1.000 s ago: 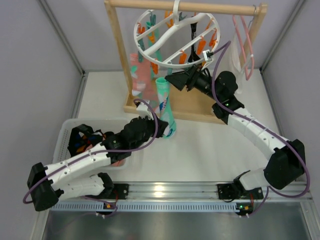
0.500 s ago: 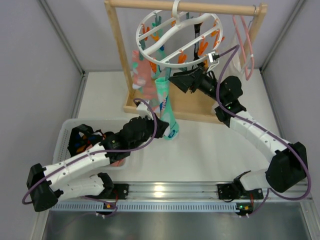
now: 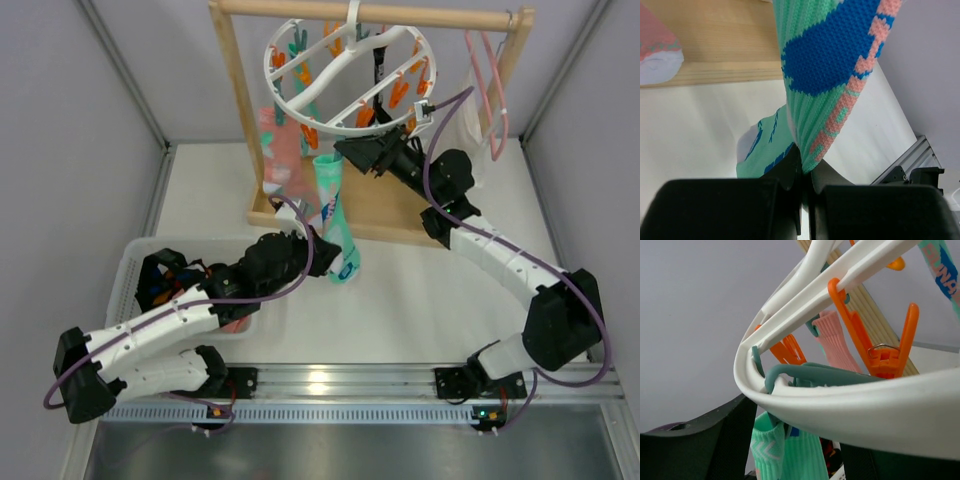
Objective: Remove the socks clipped to the hanger
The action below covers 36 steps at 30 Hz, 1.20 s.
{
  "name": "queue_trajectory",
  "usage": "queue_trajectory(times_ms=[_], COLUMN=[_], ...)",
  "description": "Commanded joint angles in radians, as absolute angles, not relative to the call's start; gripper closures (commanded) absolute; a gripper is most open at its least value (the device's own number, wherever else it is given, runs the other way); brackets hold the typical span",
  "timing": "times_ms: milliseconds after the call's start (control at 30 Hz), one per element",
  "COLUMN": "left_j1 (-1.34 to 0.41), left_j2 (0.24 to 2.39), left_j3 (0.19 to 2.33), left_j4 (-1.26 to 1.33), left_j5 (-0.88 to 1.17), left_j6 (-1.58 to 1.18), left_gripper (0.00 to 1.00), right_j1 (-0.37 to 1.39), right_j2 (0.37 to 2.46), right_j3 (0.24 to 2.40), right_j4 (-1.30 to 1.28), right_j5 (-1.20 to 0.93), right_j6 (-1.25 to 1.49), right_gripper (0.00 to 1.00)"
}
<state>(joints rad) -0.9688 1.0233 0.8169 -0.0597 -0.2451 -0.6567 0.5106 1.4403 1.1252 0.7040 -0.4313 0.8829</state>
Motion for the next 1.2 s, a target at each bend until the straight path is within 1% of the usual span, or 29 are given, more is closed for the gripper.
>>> queue_trajectory(times_ms=[0,133,233,267,333,467,633,667,733,767,800,833,867,933,1033,1167], left_j1=[-0.974,-0.974,-0.974,-0.974,-0.974,-0.973,-0.970,-0.968,-0.959,-0.957,-0.953,-0.953,-0.950,-0.948,-0.946,-0.946], left_j2=[1.022,1.025,1.025,1.028,1.026,1.025,1.015,1.014,1.015,1.015,1.017,1.022,1.025,1.031,1.045,1.097], left_j3=[0.857,0.862,0.862,0.862,0.862,0.867,0.871,0.871,0.874,0.874,0.877,0.880,0.882,0.890,0.900,0.910], left_j4=[-0.054,-0.054,-0.052,-0.054,-0.054,-0.054,-0.055,-0.054,-0.054,-0.055,-0.054,-0.058,-0.058,-0.063,-0.064,-0.066], left_j5=[-0.218,-0.213,-0.212,-0.212,-0.212,-0.221,-0.236,-0.236,-0.241,-0.239,-0.239,-0.248,-0.249,-0.261,-0.258,-0.206], left_j6=[-0.667,-0.666,-0.667,-0.666,-0.667,-0.666,-0.658,-0.655,-0.657,-0.655,-0.653,-0.650,-0.647,-0.641,-0.623,-0.558], left_gripper=[1.00,1.00,1.00,1.00,1.00,1.00,1.00,1.00,1.00,1.00,1.00,1.00,1.00,1.00,1.00,1.00], right_j1=[0.528,0.529,0.531,0.534,0.537,0.545,0.546,0.545,0.545,0.546,0.545,0.546,0.546,0.546,0.549,0.549], right_j2=[1.459,1.466,1.476,1.482,1.486,1.493,1.483,1.480,1.477,1.477,1.474,1.473,1.468,1.465,1.454,1.443], right_j3=[1.183,1.175,1.169,1.169,1.175,1.175,1.161,1.161,1.163,1.166,1.167,1.170,1.172,1.172,1.166,1.158], right_j4=[0.839,0.899,0.942,0.949,0.956,0.956,0.953,0.951,0.951,0.948,0.946,0.945,0.942,0.933,0.914,0.902], right_j5=[-0.416,-0.408,-0.407,-0.407,-0.407,-0.411,-0.413,-0.411,-0.410,-0.410,-0.410,-0.410,-0.405,-0.400,-0.379,-0.350], right_j6=[0.922,0.951,0.971,0.974,0.976,0.973,0.965,0.965,0.966,0.968,0.968,0.968,0.969,0.973,0.980,1.003], right_gripper=[0.42,0.44,0.48,0.51,0.52,0.59,0.59,0.63,0.66,0.69,0.70,0.76,0.80,0.82,0.99,1.00])
